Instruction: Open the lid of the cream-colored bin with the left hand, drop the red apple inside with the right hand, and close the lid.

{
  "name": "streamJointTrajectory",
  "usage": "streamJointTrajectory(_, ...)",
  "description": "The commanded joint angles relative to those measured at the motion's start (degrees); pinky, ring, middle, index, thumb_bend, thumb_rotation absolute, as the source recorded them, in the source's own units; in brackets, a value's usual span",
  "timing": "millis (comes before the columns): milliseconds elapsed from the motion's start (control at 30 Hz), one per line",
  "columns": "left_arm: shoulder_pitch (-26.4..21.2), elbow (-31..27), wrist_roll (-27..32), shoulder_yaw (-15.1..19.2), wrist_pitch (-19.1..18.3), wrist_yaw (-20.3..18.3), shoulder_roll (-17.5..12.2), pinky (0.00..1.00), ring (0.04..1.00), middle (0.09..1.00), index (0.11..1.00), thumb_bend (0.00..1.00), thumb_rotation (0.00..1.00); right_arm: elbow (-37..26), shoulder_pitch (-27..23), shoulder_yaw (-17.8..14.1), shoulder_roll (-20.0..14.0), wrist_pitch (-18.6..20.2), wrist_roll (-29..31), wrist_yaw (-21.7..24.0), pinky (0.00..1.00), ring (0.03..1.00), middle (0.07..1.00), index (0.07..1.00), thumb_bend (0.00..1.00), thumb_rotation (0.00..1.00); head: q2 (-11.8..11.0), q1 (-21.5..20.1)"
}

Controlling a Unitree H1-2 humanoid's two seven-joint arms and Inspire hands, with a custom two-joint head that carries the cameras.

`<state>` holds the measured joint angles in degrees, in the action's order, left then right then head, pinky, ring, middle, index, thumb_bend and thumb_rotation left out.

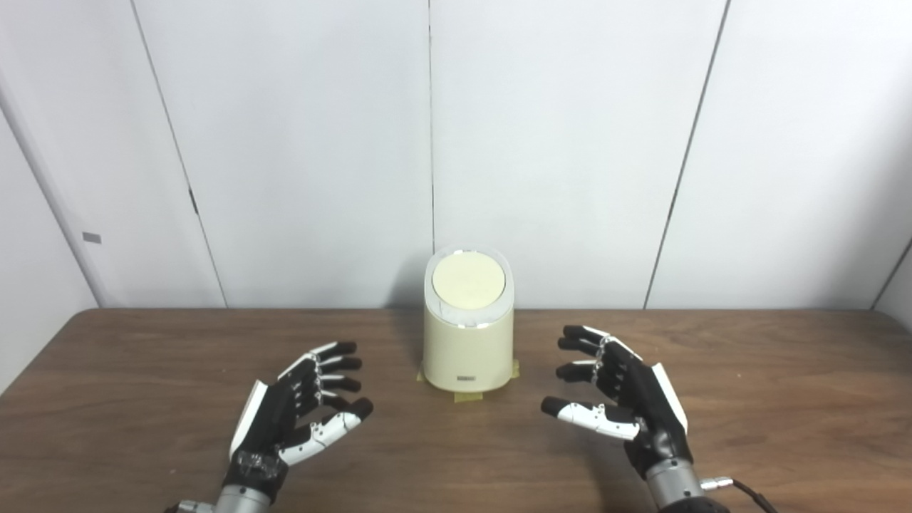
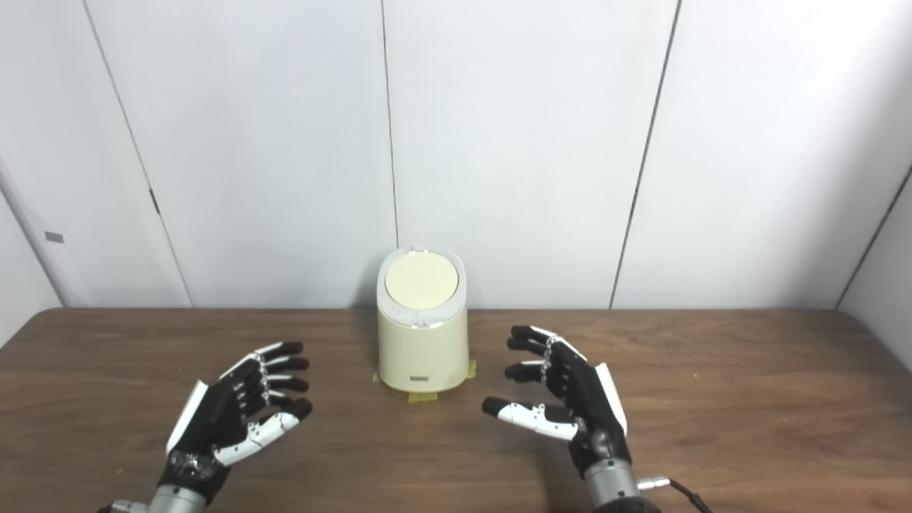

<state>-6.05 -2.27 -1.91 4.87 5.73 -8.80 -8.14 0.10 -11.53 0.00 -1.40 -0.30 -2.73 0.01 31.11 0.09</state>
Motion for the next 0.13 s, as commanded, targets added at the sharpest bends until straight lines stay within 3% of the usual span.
streamJointTrajectory(0, -1.76, -1.01, 0.93, -0.11, 2.46, 0.62, -0.66, 0.53, 0.63, 0.716, 0.769, 0.72, 0.26, -2.31, -1.29, -0.18, 0.07, -1.16, 0.76, 0.12, 0.62, 0.583, 0.721, 0.725, 0.8, 0.13, -0.02, -0.03)
streamJointTrajectory(100, -1.47, -1.6, 1.09, -0.26, 1.51, 0.57, -0.67, 0.53, 0.632, 0.718, 0.762, 0.72, 0.26, -2.58, -1.14, -0.25, 0.25, -1.1, 0.92, -0.09, 0.61, 0.577, 0.725, 0.724, 0.8, 0.12, -0.01, 0.02)
